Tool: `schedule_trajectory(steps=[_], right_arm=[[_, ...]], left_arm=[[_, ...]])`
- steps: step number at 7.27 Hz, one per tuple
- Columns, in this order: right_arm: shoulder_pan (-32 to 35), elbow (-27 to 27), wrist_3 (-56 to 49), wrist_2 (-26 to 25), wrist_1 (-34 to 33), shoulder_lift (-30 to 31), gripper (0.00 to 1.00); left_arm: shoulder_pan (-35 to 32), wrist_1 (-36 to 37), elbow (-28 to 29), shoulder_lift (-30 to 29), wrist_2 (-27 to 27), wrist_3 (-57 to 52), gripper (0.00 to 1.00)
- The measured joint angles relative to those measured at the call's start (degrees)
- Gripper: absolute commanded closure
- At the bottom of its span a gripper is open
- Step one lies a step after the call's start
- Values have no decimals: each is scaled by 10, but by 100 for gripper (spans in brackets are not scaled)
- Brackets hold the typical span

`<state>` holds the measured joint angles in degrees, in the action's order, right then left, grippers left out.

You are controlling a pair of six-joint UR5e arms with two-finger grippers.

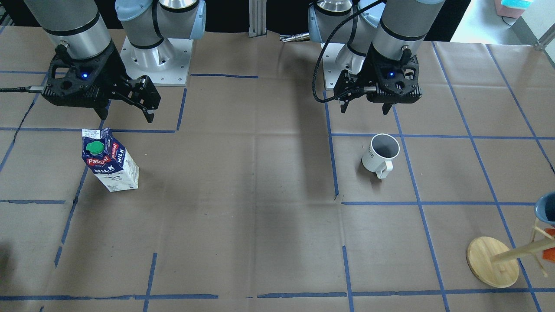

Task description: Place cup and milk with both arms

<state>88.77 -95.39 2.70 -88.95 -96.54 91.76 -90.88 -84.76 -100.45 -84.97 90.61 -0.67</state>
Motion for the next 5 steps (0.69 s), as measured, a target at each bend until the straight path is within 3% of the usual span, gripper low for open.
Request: schedule_trajectory(steps=[5], right_arm=[[-1,-1,-5,-1,-1,-1,0]], left_arm=[[0,1,-4,6,1,-1,0]])
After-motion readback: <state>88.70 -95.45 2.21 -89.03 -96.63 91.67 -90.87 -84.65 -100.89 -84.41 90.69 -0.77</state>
